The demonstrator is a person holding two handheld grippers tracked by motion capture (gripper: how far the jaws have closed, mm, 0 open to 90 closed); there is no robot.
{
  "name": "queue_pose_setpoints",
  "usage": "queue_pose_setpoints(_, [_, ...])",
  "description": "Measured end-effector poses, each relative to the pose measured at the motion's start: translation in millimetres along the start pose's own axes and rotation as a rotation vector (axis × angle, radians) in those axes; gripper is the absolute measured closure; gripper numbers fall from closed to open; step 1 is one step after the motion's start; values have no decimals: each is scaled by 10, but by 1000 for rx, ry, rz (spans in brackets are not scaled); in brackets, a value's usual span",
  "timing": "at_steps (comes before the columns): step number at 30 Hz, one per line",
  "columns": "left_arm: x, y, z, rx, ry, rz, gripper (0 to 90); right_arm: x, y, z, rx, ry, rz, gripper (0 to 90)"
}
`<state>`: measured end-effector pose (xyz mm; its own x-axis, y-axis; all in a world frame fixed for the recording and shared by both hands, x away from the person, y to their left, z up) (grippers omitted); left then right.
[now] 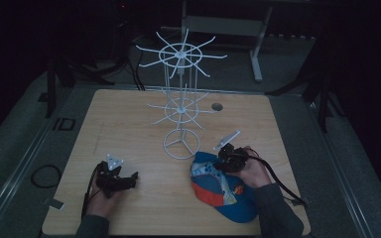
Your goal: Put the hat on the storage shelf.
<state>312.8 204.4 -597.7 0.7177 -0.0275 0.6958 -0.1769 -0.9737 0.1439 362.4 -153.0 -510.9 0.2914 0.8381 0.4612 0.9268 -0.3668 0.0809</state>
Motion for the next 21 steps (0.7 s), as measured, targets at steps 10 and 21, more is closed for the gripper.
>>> queue_pose_setpoints(10, [1, 0, 1, 0, 1, 0, 133, -11, -4, -203, 4, 107, 22, 878])
queue_pose_setpoints(21, [0, 0, 0, 0, 0, 0, 133, -63, 52, -441, -3, 234, 69, 878])
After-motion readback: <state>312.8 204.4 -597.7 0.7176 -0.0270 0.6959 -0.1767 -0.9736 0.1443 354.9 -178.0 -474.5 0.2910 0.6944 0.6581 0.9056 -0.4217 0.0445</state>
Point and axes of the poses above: each handheld gripper's, and its own axes: z roughly forward along the jaws, x roughly out of its top, y roughly to its right, the point moved 4 cm from there along z, roughly forward along the jaws, and after that the axes turned 11 degrees about -z, right-handed, at the moved point
